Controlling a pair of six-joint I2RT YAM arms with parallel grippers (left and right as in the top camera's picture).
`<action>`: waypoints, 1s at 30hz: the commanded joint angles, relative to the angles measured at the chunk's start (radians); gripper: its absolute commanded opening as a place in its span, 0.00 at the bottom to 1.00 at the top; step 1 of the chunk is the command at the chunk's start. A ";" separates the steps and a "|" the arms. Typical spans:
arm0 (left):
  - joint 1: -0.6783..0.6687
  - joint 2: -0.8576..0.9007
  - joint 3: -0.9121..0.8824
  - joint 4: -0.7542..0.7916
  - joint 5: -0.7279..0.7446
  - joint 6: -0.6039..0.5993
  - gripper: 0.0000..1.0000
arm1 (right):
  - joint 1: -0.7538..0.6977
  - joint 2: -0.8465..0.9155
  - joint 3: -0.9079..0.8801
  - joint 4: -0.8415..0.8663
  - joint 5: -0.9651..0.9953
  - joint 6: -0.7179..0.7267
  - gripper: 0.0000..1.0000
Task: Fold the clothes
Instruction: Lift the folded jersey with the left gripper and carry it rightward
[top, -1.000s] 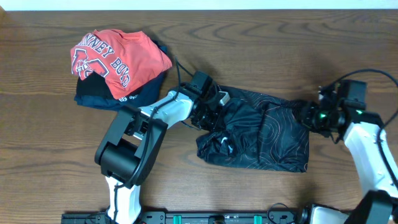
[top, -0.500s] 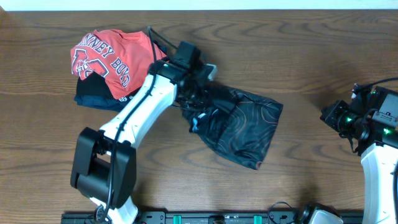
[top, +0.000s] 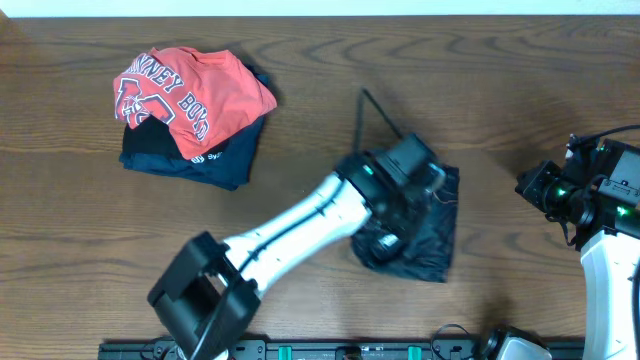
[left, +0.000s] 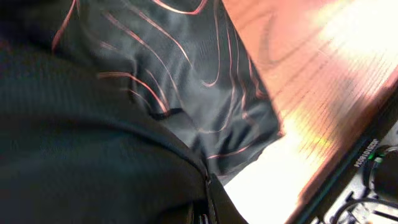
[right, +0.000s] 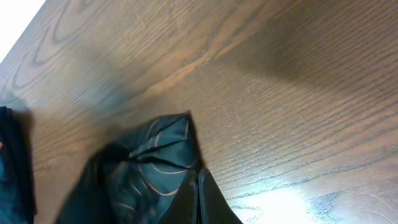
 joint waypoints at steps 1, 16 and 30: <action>-0.064 0.021 0.002 0.026 -0.158 -0.017 0.06 | -0.005 -0.012 0.019 0.001 -0.003 -0.010 0.01; -0.161 0.115 0.002 0.278 -0.211 0.017 0.06 | -0.005 -0.003 0.016 -0.130 0.185 0.027 0.01; -0.158 0.113 0.004 0.225 -0.337 0.066 0.06 | -0.002 0.269 -0.099 0.005 0.004 -0.043 0.01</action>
